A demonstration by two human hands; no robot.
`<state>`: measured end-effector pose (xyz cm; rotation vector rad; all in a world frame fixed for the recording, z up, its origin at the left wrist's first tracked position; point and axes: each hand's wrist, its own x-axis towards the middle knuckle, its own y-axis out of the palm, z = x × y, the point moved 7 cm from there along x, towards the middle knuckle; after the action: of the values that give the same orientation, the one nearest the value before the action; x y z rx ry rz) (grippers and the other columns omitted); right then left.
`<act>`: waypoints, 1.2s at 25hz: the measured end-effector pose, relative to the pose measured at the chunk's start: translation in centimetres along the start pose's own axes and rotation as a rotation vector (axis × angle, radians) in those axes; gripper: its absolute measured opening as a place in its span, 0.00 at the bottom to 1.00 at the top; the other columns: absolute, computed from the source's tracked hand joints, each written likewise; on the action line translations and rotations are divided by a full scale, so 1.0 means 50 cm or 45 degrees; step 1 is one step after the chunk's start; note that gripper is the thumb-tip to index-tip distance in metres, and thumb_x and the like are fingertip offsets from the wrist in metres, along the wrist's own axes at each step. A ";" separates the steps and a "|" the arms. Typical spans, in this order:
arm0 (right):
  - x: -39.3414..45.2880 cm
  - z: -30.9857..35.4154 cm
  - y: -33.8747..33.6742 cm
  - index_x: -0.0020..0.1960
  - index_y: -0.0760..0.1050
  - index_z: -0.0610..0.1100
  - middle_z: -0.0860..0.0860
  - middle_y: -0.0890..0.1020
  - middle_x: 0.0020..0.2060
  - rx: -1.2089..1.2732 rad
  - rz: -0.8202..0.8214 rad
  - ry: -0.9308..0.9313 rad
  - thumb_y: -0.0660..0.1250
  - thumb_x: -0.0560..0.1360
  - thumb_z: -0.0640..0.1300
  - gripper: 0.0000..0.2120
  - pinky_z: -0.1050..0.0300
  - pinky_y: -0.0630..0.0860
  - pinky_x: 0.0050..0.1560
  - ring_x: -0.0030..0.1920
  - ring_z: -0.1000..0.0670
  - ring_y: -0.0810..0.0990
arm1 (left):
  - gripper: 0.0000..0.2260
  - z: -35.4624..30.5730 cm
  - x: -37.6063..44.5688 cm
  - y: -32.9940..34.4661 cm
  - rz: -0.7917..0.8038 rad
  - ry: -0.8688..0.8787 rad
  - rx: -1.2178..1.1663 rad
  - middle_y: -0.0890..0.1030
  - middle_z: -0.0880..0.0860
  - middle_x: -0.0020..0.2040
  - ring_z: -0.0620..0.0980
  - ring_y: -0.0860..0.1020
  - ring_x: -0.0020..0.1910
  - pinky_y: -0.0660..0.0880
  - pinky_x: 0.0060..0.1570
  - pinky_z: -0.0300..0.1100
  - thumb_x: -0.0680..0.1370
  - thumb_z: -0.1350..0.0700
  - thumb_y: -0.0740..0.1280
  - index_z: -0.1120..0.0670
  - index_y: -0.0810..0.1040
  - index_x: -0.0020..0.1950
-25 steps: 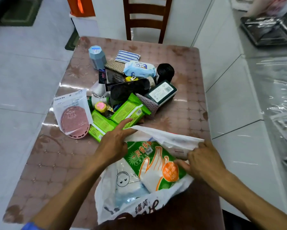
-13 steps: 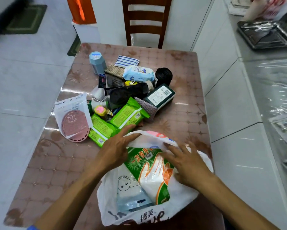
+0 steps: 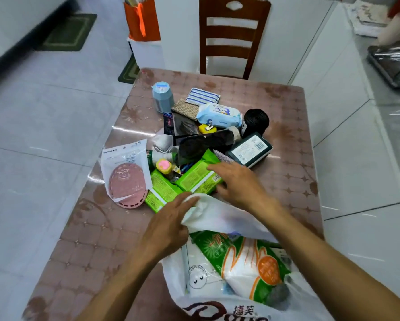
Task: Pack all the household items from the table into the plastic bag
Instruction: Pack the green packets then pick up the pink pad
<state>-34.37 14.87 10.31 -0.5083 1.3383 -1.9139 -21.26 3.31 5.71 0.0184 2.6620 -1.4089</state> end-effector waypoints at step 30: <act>-0.245 0.088 0.185 0.64 0.70 0.51 0.50 0.76 0.60 0.154 0.112 0.226 0.63 0.69 0.55 0.24 0.47 0.70 0.62 0.61 0.45 0.74 | 0.38 -0.065 -0.035 0.034 0.155 0.091 -0.291 0.61 0.55 0.75 0.49 0.58 0.75 0.58 0.70 0.36 0.65 0.65 0.61 0.49 0.63 0.76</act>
<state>-20.25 19.58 4.50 -0.2204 1.3219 -1.9893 -19.76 7.05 6.32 0.2082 2.8096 -1.0817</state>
